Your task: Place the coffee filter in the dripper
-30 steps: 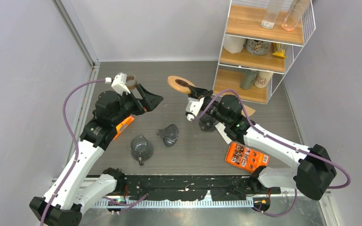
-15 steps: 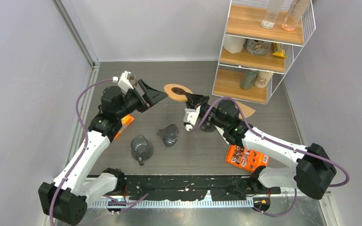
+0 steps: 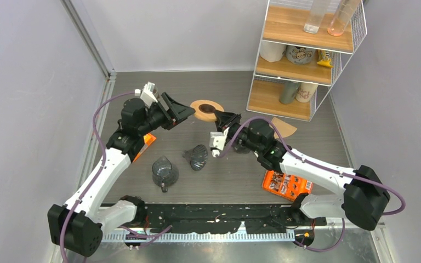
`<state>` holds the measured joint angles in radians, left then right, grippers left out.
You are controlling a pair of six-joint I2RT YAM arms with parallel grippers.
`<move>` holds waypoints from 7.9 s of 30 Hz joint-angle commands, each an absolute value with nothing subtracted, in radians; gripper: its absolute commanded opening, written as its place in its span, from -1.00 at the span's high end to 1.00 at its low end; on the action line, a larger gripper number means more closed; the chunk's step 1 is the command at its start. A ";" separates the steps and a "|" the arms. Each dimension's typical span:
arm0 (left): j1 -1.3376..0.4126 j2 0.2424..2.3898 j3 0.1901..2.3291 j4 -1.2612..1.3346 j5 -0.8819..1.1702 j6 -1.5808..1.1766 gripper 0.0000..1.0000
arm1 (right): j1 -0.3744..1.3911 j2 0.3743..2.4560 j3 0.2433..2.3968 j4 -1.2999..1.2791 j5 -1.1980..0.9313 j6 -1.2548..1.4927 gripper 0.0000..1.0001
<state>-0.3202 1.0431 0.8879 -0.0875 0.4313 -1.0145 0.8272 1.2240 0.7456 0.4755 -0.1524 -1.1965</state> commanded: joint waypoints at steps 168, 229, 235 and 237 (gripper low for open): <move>-0.275 0.715 0.579 -0.224 0.011 -0.621 -0.99 | 0.206 1.530 0.825 -0.419 0.145 0.430 -0.30; -0.595 1.268 1.042 0.084 0.596 -0.588 -0.99 | 0.459 0.944 1.037 -0.389 -0.070 0.209 0.87; -0.641 1.430 1.121 0.180 0.699 -0.651 -0.99 | 0.529 0.991 1.047 -0.312 -0.162 0.226 0.87; -0.644 1.462 1.131 0.223 0.741 -0.681 -0.98 | 0.532 0.997 1.041 -0.300 -0.187 0.231 0.87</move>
